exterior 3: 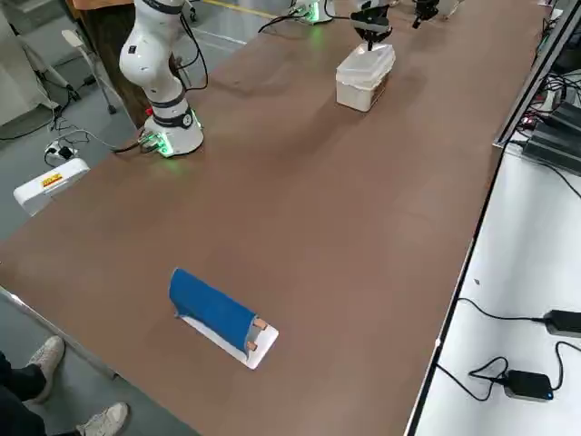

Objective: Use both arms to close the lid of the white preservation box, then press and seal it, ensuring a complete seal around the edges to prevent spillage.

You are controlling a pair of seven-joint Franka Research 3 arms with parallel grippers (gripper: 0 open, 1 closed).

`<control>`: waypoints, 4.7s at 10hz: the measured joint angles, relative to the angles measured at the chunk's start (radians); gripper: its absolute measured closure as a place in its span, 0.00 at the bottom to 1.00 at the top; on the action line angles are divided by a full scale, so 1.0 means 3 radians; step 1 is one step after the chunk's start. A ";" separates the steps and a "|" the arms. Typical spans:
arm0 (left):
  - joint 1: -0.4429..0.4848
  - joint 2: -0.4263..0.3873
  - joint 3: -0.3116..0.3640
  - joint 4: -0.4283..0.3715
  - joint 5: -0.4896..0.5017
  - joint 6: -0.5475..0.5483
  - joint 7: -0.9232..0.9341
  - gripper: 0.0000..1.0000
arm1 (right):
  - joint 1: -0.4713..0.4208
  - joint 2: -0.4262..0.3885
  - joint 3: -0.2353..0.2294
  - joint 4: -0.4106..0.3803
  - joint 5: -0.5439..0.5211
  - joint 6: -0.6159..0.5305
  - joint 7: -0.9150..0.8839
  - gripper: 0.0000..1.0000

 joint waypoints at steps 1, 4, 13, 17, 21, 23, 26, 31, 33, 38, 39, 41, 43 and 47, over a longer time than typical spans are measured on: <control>-0.0001 -0.0135 -0.0065 -0.0202 -0.0094 0.0145 -0.0001 0.99 | -0.0012 0.0090 -0.0015 0.0001 -0.0084 0.0085 0.0063 0.99; -0.0006 -0.0280 -0.0268 -0.0675 -0.0176 0.0713 -0.0136 0.99 | -0.0036 0.0146 -0.0022 0.0019 -0.0094 0.0170 0.0087 0.99; -0.0029 -0.0254 -0.0694 -0.0851 -0.0178 0.1264 -0.0613 0.99 | -0.0027 0.0193 -0.0030 0.0022 -0.0223 0.0215 0.0109 0.99; -0.0178 -0.0141 -0.0719 -0.0874 -0.0179 0.1525 -0.0732 0.99 | -0.0010 0.0195 -0.0033 0.0025 -0.0266 0.0223 0.0143 0.99; -0.0259 -0.0005 -0.0720 -0.0877 -0.0179 0.1722 -0.0762 0.99 | 0.0048 0.0214 -0.0033 0.0024 -0.0273 0.0354 0.0199 0.99; -0.0269 0.0011 -0.0720 -0.0881 -0.0179 0.1758 -0.0766 0.99 | 0.0071 0.0223 -0.0033 0.0024 -0.0273 0.0408 0.0205 0.99; -0.0277 0.0021 -0.0718 -0.0896 -0.0179 0.1804 -0.0766 0.99 | 0.0098 0.0236 -0.0033 0.0024 -0.0273 0.0469 0.0216 0.99; -0.0282 0.0136 -0.0705 -0.0909 -0.0179 0.1893 -0.0767 0.99 | 0.0101 0.0239 -0.0033 0.0025 -0.0273 0.0476 0.0216 0.99; -0.0282 0.0136 -0.0705 -0.0909 -0.0179 0.1893 -0.0766 0.99 | 0.0101 0.0239 -0.0033 0.0025 -0.0273 0.0477 0.0216 0.99; -0.0282 0.0136 -0.0706 -0.0909 -0.0179 0.1895 -0.0768 0.99 | 0.0101 0.0239 -0.0032 0.0025 -0.0273 0.0477 0.0216 0.99; -0.0282 0.0136 -0.0706 -0.0909 -0.0179 0.1895 -0.0774 0.99 | 0.0101 0.0239 -0.0032 0.0025 -0.0273 0.0477 0.0216 0.99; -0.0282 0.0136 -0.0706 -0.0910 -0.0179 0.1896 -0.0787 0.99 | 0.0101 0.0239 -0.0032 0.0025 -0.0273 0.0477 0.0216 0.99; -0.0284 0.0136 -0.0707 -0.0916 -0.0179 0.1924 -0.0797 0.99 | 0.0101 0.0239 -0.0033 0.0025 -0.0273 0.0477 0.0217 0.99; -0.0284 0.0136 -0.0709 -0.0919 -0.0179 0.1946 -0.0858 0.99 | 0.0101 0.0239 -0.0033 0.0025 -0.0273 0.0478 0.0218 0.99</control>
